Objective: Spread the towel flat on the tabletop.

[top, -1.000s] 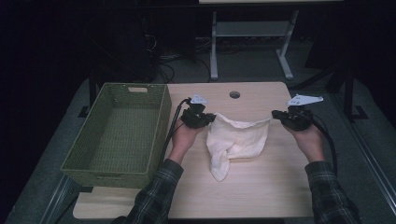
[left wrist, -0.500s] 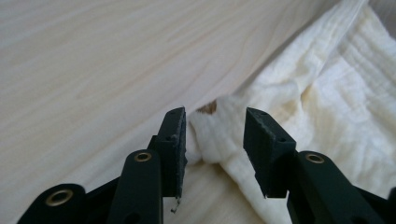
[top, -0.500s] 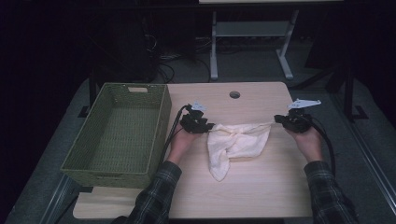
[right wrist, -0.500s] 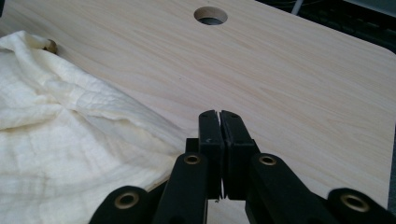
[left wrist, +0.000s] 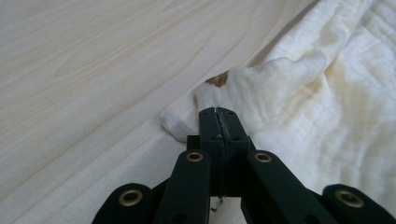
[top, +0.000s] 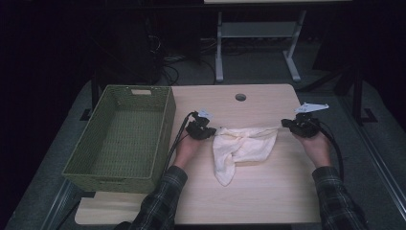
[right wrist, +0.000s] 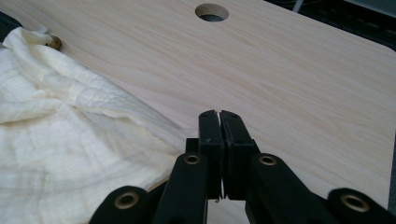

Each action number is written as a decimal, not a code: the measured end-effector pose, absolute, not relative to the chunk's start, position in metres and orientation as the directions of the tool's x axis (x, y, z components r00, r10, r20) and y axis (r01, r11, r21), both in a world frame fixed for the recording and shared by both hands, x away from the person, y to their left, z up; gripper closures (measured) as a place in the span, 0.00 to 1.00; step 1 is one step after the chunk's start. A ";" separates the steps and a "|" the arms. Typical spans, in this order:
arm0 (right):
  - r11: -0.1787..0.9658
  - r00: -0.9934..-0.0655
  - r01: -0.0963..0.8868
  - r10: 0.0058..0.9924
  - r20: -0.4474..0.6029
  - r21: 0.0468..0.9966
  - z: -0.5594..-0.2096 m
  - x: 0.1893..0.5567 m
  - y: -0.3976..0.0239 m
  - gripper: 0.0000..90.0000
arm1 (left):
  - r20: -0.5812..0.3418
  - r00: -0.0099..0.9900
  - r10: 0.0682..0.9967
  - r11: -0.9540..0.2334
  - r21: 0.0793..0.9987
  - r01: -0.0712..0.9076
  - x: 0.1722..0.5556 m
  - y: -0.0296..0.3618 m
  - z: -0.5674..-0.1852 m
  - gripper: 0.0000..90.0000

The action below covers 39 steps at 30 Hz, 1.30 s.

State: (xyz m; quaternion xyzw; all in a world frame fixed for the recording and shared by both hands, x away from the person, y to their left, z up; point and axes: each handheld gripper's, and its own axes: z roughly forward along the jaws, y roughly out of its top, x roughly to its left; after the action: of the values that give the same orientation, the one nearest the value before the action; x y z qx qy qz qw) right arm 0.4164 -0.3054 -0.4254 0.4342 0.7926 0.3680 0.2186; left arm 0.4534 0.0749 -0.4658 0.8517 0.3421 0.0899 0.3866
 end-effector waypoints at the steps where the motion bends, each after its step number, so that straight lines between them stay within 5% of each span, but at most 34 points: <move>1: 0.352 -0.527 0.526 0.850 -0.029 0.774 -0.425 0.416 -0.306 0.98 | -0.120 0.746 0.655 -0.456 0.725 0.516 0.454 0.076 -0.465 1.00; 12: 0.343 -0.520 0.521 0.854 -0.028 0.782 -0.420 0.414 -0.307 0.98 | -0.106 0.704 0.702 -0.394 0.766 0.508 0.459 0.085 -0.455 0.96; 14: 0.343 -0.521 0.517 0.853 -0.030 0.784 -0.419 0.414 -0.307 0.98 | -0.116 0.712 0.693 -0.401 0.758 0.514 0.459 0.084 -0.457 0.81; 23: 0.356 -0.523 0.519 0.852 -0.041 0.777 -0.420 0.412 -0.306 0.98 | -0.135 0.715 0.686 -0.407 0.744 0.530 0.462 0.076 -0.470 0.71; 25: 0.356 -0.523 0.520 0.851 -0.040 0.777 -0.421 0.412 -0.306 0.98 | -0.129 0.722 0.680 -0.427 0.731 0.532 0.461 0.074 -0.473 0.73; 28: 0.356 -0.522 0.519 0.852 -0.042 0.777 -0.421 0.411 -0.306 0.98 | -0.145 0.731 0.667 -0.429 0.728 0.535 0.460 0.073 -0.474 0.96; 39: 0.350 -0.525 0.495 0.850 -0.046 0.795 -0.408 0.415 -0.306 0.98 | -0.118 0.682 0.722 -0.330 0.808 0.489 0.461 0.093 -0.431 0.99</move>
State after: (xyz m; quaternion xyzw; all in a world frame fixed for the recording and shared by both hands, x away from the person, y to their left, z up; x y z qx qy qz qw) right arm 0.4149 -0.3057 -0.4079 0.4270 0.7873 0.3780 0.2343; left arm 0.4612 0.0927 -0.4309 0.8047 0.3760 0.1325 0.4400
